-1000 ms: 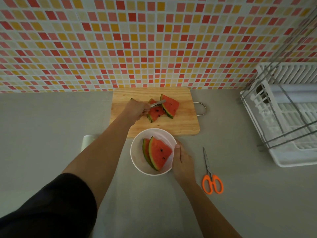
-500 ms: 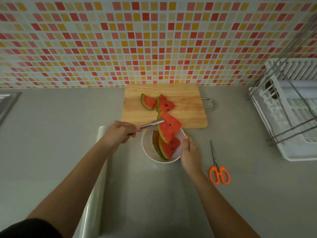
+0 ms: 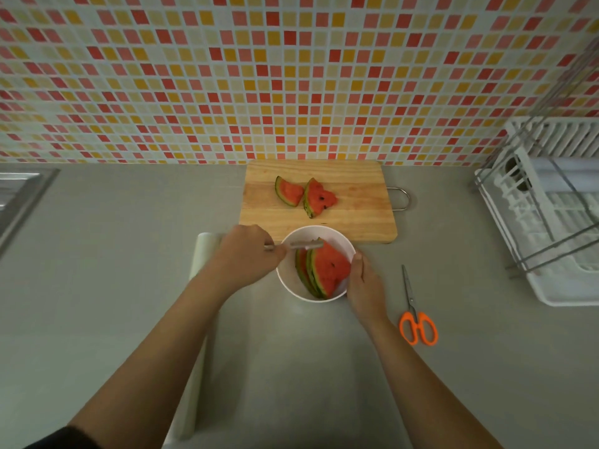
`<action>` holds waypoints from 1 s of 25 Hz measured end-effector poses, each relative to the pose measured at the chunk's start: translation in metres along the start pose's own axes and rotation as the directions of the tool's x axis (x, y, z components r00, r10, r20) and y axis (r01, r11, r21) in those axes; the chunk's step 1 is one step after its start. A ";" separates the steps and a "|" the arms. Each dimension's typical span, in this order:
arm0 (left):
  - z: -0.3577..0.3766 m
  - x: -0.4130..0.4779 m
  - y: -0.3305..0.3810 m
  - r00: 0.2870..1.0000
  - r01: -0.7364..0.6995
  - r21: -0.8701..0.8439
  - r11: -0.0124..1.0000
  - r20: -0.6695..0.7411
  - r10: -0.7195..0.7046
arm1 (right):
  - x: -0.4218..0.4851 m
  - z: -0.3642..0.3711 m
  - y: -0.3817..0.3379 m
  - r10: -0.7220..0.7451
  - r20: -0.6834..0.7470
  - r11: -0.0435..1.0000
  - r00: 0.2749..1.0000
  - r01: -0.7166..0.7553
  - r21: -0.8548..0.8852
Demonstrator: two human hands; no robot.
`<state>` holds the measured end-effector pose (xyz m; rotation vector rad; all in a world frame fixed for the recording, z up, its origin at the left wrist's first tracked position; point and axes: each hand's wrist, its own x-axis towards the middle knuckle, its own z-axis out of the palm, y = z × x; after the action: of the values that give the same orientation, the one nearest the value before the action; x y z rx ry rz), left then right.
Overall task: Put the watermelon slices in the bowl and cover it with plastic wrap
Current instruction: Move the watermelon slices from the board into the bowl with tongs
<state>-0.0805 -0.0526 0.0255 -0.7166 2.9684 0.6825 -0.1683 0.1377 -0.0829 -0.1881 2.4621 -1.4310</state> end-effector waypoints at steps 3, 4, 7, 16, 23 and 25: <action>-0.011 0.025 -0.009 0.990 0.067 -0.006 0.998 -0.122 -0.067 | 0.000 0.001 0.001 0.005 -0.005 1.000 1.000 -0.005 0.012; -0.008 0.036 -0.011 0.984 0.142 -0.095 0.985 -0.093 -0.151 | 0.000 0.001 0.001 0.010 -0.010 1.000 1.000 -0.010 0.017; 0.017 0.061 -0.011 0.928 0.365 -0.402 0.840 0.082 -0.364 | 0.001 0.001 0.002 0.009 -0.015 1.000 1.000 -0.009 0.003; 0.049 0.085 0.001 0.943 0.240 -0.350 0.906 -0.136 -0.303 | 0.001 0.001 0.004 -0.016 -0.025 1.000 1.000 0.016 -0.002; 0.049 0.089 0.004 0.931 0.307 -0.340 0.889 -0.087 -0.355 | 0.001 0.000 0.003 -0.022 -0.026 1.000 0.999 0.022 0.002; 0.053 0.090 0.008 0.933 0.313 -0.342 0.886 -0.065 -0.355 | 0.001 -0.001 0.003 -0.010 -0.024 1.000 1.000 0.010 -0.001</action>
<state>-0.1690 -0.0628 -0.0295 -1.3018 2.7466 1.1482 -0.1695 0.1393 -0.0851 -0.1849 2.4843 -1.4444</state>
